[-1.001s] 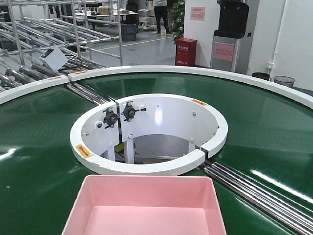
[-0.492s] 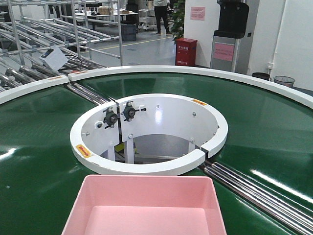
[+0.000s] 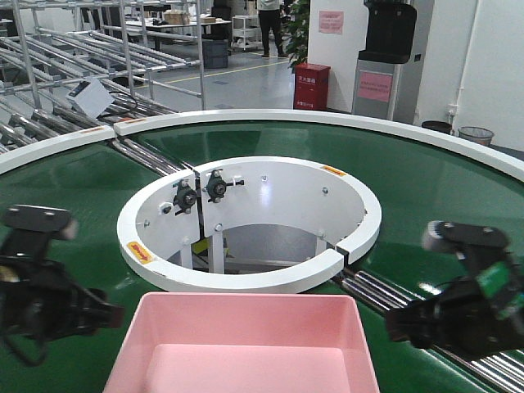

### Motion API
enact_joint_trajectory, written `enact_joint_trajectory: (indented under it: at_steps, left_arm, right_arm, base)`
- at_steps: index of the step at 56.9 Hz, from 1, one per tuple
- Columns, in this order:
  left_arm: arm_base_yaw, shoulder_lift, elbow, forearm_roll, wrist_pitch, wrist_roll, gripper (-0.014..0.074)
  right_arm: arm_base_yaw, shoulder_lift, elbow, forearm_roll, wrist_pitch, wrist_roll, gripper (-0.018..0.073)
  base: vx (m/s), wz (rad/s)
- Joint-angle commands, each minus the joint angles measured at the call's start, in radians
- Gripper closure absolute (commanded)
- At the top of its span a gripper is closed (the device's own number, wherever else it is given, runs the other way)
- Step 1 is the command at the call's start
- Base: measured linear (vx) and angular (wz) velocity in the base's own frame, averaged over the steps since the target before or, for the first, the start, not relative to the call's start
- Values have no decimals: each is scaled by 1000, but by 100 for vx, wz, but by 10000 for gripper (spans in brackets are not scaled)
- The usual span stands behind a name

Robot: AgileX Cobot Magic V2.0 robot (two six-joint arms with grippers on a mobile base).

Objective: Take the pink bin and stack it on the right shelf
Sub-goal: 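Lower both grippers onto opposite side walls of the pink bin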

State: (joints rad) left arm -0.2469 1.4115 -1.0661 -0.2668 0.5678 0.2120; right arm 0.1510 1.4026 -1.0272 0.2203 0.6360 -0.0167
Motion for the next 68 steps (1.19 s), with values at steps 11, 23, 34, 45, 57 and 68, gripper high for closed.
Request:
enact_joint_trajectory:
  at_steps: [11, 23, 34, 45, 57, 68]
  left_arm:
    - [-45, 186, -142, -61, -43, -13, 88]
    - [-44, 228, -144, -72, -38, -13, 88]
    - [-44, 228, -144, -72, -45, -13, 88]
    - [-44, 253, -144, -72, -50, -13, 88]
    - [-44, 319, -144, -76, -10, -13, 91]
    - [-44, 319, -144, -79, 3, -13, 167]
  right_arm:
    - [38, 156, -134, -51, -57, 98, 141]
    - [106, 244, -212, -113, -51, 116, 141]
    - [106, 301, -225, -165, -24, 161, 141]
    - [106, 332, -225, -179, -24, 161, 141]
    - [106, 360, -225, -177, -22, 157, 161]
    - [106, 359, -225, -167, -19, 152, 312]
  base:
    - [0, 0]
    - [0, 0]
    - [0, 0]
    - [0, 0]
    - [0, 0]
    - [0, 0]
